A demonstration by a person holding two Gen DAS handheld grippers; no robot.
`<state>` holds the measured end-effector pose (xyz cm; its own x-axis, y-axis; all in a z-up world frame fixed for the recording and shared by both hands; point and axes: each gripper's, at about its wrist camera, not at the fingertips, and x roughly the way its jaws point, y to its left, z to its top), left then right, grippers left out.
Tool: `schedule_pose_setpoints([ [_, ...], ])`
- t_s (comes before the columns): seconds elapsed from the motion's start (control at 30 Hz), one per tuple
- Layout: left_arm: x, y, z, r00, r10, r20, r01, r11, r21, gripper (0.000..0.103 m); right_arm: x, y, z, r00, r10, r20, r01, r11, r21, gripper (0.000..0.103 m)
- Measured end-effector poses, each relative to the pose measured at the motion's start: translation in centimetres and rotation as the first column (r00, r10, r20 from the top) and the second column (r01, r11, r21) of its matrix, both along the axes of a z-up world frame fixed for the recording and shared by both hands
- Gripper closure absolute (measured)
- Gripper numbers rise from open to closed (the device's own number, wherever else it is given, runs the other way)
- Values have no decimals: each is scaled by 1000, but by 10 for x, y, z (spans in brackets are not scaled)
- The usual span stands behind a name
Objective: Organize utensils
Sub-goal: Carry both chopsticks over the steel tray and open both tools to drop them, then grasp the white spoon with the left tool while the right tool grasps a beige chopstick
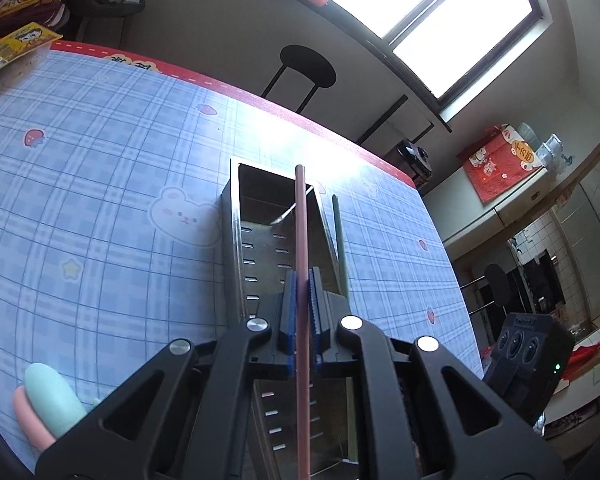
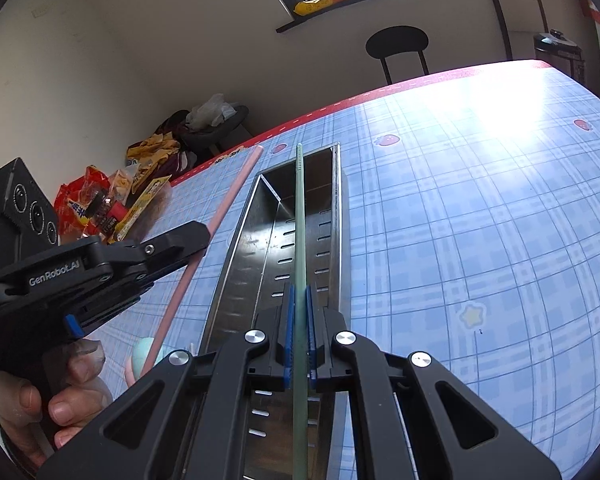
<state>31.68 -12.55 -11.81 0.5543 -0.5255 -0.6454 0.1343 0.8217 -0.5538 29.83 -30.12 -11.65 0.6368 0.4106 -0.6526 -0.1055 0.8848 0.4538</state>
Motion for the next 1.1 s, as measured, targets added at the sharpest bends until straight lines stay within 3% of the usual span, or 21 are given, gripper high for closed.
schedule_pose_setpoints([
  [0.3,24,-5,-21,996,53,-71,-54,998,-16,93,2,8,-1,1000,-7,-2,7,1000,-26,96],
  [0.43,28,-10,-17,997,51,-55,-48,997,54,93,0,8,0,1000,-13,1,13,999,-37,96],
  [0.53,31,-10,-12,998,48,-28,-45,996,74,74,-2,7,3,1000,-21,8,21,999,-42,95],
  [0.57,30,-8,-8,999,42,-16,-41,996,73,74,-3,6,5,1000,-22,13,23,999,-44,94],
  [0.63,27,-5,3,999,35,21,-36,995,98,73,-5,7,9,999,-24,26,25,998,-53,86],
  [0.7,19,0,17,997,27,69,-35,991,128,67,-8,8,13,999,-22,44,25,998,-66,69],
  [0.83,-11,15,44,984,1,175,-42,973,225,41,-18,9,22,996,-12,85,19,996,-82,45],
  [0.87,-20,19,49,981,0,196,-51,965,256,29,-22,8,24,995,-7,96,16,996,-88,39],
  [1.0,-66,46,61,965,1,260,-92,936,340,8,-40,11,35,992,23,123,-9,993,-116,15],
  [1.1,-103,68,62,960,9,281,-123,912,391,6,-54,18,44,989,42,143,-20,988,-151,6],
])
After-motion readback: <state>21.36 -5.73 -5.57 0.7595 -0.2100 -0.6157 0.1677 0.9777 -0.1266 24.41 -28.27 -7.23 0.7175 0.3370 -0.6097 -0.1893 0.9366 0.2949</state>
